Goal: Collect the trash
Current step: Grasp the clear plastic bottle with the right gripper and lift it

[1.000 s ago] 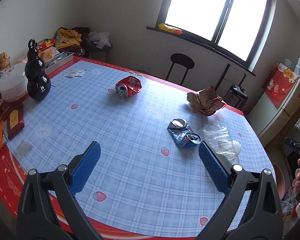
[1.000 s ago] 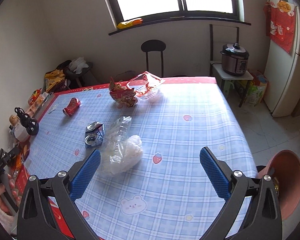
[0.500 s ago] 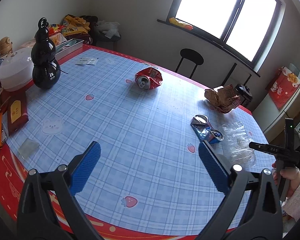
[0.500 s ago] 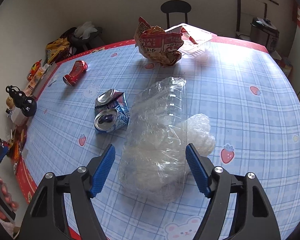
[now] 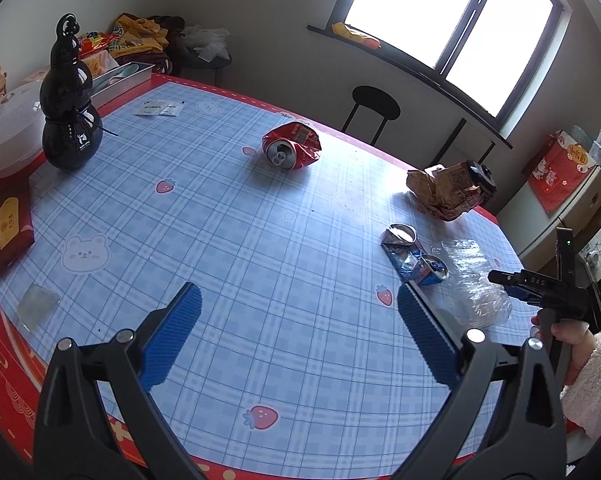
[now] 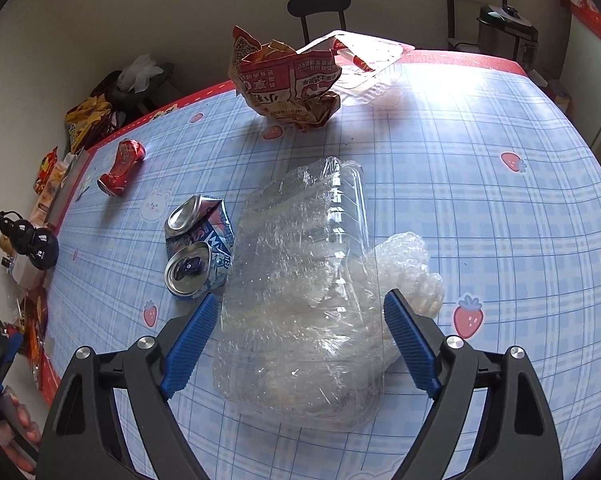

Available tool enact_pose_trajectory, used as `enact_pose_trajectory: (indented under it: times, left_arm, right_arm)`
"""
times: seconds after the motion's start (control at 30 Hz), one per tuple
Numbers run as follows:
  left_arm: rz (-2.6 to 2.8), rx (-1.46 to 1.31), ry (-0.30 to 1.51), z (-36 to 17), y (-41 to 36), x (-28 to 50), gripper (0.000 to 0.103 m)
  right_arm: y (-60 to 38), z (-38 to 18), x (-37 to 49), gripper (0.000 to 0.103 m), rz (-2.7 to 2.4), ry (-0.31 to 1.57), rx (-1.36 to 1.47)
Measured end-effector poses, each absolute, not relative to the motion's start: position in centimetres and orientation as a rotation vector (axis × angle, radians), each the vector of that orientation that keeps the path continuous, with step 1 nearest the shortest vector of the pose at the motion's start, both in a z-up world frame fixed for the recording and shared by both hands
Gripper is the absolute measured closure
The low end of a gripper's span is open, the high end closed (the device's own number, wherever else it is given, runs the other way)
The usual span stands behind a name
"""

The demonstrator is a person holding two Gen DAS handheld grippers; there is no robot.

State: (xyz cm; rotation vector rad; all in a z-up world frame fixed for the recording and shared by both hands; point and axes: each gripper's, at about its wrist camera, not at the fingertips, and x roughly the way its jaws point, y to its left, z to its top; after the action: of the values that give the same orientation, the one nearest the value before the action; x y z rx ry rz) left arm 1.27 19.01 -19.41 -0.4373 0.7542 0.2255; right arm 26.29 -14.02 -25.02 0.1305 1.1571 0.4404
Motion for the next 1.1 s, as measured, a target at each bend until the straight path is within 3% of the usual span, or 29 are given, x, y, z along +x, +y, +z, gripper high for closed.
enact_pose_trajectory:
  times: [0.93,1.0,1.07,1.1]
  left_arm:
    - [0.189,-0.437,0.781,-19.6,17.4,1.8,0.006]
    - [0.193,-0.446,0.777,-19.5,17.6,1.7,0.006]
    - [0.197,-0.448,0.78,-19.5,17.7,1.6,0.006]
    - [0.199,-0.447,0.782,-19.6,17.7,1.7,0.006]
  right_arm:
    - [-15.2,-26.3,23.5,0.018,0.437,1.2,0.189]
    - [-14.8,-25.9,23.3,0.022,0.445,1.192,0.165]
    - [-14.4,-25.4,23.1,0.038,0.457,1.193,0.144]
    - [-14.3,-25.2,23.1,0.038,0.465,1.193,0.148]
